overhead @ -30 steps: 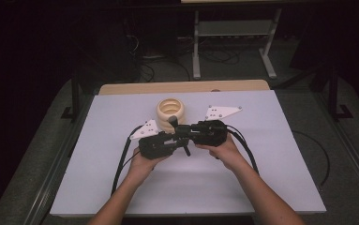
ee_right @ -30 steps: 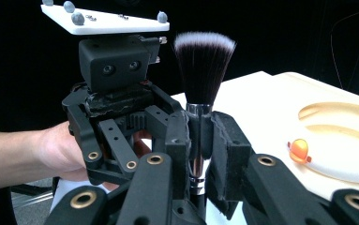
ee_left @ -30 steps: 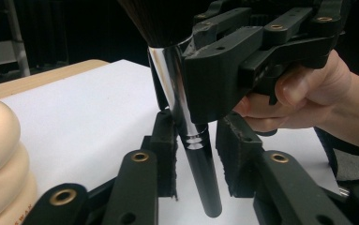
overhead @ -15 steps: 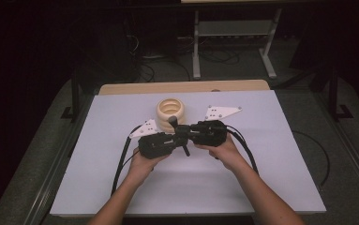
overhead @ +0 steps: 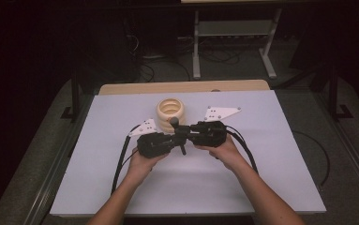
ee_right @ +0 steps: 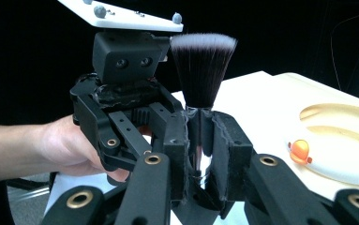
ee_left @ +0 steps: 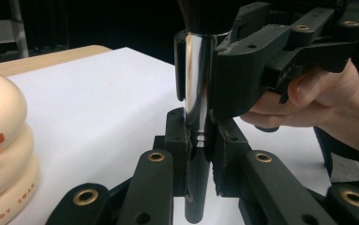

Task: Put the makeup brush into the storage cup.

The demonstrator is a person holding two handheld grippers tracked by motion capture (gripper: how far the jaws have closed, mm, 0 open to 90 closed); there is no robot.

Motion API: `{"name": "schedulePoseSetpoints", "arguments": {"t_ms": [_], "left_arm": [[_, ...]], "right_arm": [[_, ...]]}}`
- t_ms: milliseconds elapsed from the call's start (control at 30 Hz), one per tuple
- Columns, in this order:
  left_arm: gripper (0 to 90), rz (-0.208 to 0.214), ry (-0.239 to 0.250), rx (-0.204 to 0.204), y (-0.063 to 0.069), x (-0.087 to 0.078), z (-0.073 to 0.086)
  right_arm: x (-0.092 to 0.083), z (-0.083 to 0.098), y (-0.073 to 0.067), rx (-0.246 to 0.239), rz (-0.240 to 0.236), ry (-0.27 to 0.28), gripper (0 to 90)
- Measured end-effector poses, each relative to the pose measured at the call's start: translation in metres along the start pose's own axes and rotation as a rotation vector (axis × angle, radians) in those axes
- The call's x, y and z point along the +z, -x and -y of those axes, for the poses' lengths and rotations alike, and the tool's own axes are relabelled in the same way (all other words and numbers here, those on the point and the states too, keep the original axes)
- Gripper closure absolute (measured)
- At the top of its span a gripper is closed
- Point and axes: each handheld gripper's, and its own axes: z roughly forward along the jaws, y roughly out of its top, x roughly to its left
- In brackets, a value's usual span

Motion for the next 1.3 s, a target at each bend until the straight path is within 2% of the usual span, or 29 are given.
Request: {"name": "schedulePoseSetpoints", "arguments": {"t_ms": [67, 333, 633, 700, 933, 1300], "left_arm": [[78.4, -0.003, -0.003, 0.000, 0.000, 0.000, 0.000], [78.4, -0.008, -0.006, 0.000, 0.000, -0.001, 0.000], [78.4, -0.019, -0.011, 0.010, -0.001, -0.006, -0.002], [78.4, -0.021, -0.011, 0.008, -0.001, -0.007, -0.002], [78.4, -0.034, -0.002, 0.007, -0.003, -0.010, -0.004], [78.5, -0.043, 0.001, 0.013, -0.003, -0.016, -0.009]], "right_arm": [[0.000, 0.000, 0.000, -0.001, 0.005, -0.001, 71.6], [-0.003, -0.003, -0.001, -0.014, 0.022, 0.014, 48.1], [-0.009, -0.006, -0.002, -0.010, 0.079, -0.001, 21.3], [-0.011, -0.007, -0.003, -0.008, 0.103, -0.011, 15.9], [-0.021, -0.004, -0.001, -0.013, 0.155, -0.027, 9.1], [-0.045, 0.003, -0.007, -0.015, 0.243, -0.047, 6.9]]}}
